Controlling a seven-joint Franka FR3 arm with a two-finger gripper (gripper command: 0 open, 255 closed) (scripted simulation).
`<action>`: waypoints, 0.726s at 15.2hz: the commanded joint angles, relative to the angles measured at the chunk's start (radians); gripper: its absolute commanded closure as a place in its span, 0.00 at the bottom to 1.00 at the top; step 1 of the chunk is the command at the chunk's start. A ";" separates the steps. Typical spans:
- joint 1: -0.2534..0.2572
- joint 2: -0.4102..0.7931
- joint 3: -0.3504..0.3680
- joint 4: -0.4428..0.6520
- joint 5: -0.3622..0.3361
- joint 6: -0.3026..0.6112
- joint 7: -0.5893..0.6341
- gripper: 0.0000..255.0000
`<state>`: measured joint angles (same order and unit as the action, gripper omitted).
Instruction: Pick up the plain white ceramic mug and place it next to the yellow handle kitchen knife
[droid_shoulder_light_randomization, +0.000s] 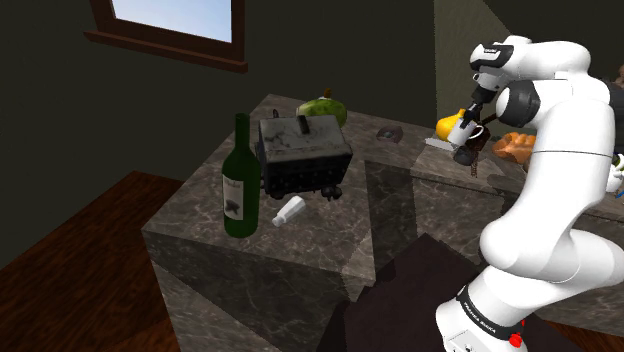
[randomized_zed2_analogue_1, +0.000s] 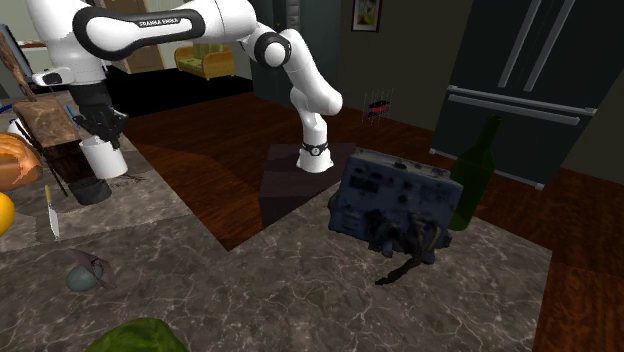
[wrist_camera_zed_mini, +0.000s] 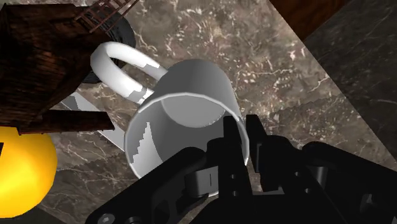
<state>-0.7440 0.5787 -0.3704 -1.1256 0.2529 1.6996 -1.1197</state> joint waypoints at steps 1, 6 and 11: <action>-0.055 0.062 0.000 0.094 0.020 -0.034 -0.037 1.00; -0.072 0.091 0.002 0.083 0.028 0.003 -0.057 1.00; -0.060 0.085 0.002 0.003 0.030 0.074 -0.067 1.00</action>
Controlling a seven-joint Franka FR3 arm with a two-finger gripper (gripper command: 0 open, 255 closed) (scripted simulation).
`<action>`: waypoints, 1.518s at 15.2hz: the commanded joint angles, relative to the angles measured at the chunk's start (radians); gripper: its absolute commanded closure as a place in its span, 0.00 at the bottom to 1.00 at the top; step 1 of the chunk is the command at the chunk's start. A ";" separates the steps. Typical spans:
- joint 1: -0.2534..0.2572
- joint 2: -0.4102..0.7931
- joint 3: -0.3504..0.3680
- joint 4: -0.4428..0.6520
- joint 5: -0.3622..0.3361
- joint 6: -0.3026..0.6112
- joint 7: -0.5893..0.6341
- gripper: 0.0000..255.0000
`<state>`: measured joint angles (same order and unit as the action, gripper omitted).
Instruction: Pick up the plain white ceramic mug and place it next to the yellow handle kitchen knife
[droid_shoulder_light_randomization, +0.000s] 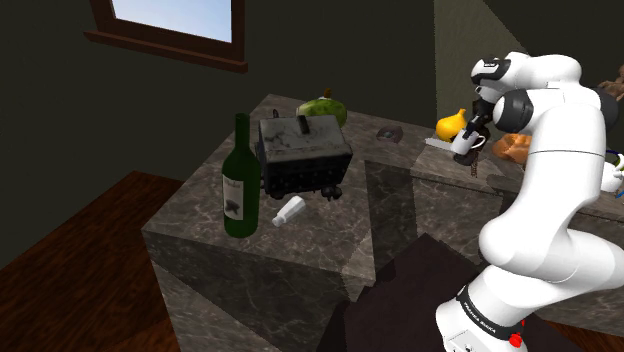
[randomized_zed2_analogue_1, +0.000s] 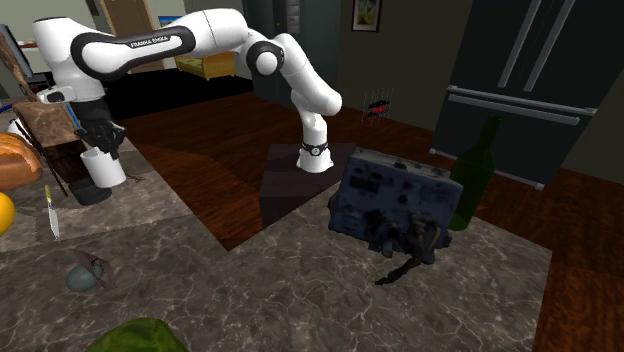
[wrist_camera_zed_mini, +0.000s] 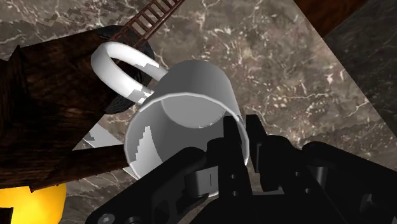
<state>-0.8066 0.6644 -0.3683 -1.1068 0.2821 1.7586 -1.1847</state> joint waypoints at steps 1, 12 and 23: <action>0.005 -0.001 0.000 -0.030 0.001 0.028 -0.003 1.00; 0.017 0.014 0.006 -0.141 0.012 0.152 -0.021 1.00; 0.017 0.014 0.006 -0.140 0.012 0.151 -0.021 0.00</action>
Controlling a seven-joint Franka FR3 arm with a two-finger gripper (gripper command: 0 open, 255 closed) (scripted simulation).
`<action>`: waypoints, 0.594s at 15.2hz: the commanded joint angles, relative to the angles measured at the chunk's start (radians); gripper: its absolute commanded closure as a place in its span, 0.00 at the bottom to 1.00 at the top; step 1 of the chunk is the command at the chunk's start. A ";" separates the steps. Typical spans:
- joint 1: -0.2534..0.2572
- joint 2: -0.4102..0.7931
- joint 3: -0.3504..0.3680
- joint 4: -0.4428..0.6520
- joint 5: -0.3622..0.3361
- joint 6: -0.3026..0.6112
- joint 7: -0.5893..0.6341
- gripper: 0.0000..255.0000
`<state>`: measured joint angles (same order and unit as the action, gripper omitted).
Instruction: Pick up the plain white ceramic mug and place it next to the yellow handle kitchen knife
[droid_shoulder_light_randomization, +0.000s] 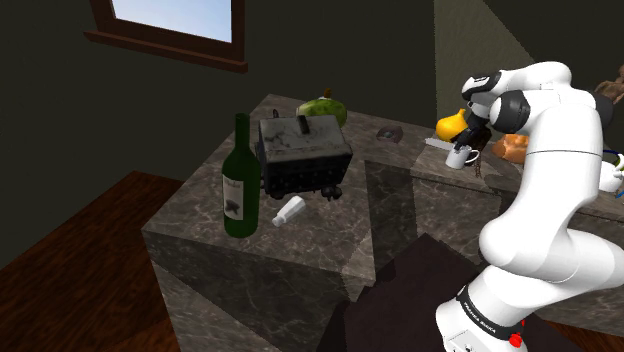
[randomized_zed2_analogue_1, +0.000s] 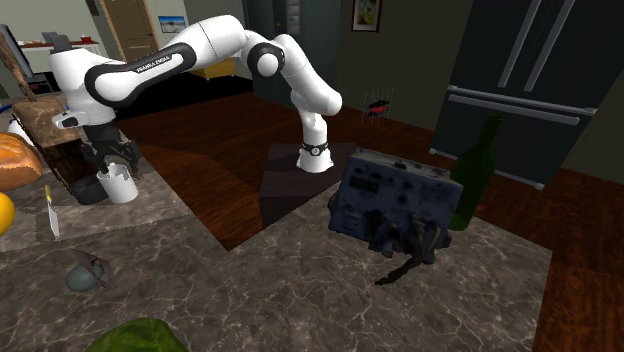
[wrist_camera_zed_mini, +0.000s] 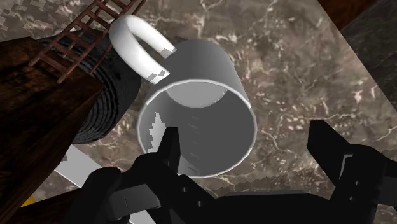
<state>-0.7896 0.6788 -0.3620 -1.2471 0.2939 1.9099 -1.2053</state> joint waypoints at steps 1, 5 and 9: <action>0.000 0.000 0.000 0.000 0.000 0.000 0.000 0.00; -0.012 -0.023 -0.007 0.091 -0.011 -0.111 0.012 0.00; -0.012 -0.023 -0.007 0.091 -0.011 -0.111 0.012 0.00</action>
<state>-0.8010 0.6559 -0.3691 -1.1583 0.2827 1.8012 -1.1938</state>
